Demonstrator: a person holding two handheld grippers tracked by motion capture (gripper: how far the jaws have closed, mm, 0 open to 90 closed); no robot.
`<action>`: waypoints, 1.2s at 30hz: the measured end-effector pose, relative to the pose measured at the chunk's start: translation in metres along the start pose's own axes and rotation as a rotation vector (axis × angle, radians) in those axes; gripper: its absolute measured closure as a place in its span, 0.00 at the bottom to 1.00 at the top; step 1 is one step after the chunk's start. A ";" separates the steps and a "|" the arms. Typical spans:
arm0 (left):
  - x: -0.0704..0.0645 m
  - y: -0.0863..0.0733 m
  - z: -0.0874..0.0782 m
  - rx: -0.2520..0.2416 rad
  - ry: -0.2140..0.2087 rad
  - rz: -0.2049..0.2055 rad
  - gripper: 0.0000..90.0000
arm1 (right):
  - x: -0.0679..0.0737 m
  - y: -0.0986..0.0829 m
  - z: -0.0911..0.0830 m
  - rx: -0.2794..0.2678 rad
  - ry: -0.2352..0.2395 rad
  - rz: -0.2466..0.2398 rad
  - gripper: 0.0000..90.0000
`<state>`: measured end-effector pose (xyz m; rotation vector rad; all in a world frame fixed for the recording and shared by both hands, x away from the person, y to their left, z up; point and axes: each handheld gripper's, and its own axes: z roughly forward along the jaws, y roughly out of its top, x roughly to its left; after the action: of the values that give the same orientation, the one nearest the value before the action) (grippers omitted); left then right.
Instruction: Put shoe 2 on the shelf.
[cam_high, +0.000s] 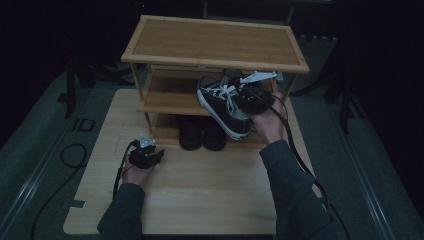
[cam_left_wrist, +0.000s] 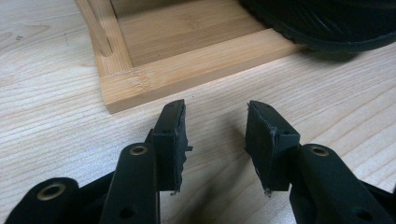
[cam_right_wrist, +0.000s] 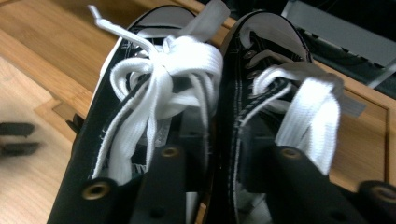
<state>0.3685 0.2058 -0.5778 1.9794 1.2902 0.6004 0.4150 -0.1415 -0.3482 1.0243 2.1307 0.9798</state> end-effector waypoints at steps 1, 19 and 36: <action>0.000 0.000 0.000 0.000 0.000 0.000 0.65 | 0.000 0.000 0.000 0.000 0.000 0.000 0.79; 0.000 0.000 0.000 0.002 0.002 0.000 0.65 | -0.009 0.012 -0.025 0.068 0.081 -0.122 0.65; -0.002 0.000 -0.001 0.000 0.015 -0.018 0.66 | -0.016 0.008 -0.040 0.045 0.145 -0.141 0.80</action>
<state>0.3673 0.2046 -0.5775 1.9651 1.3158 0.6075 0.3973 -0.1658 -0.3160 0.8327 2.3181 0.9673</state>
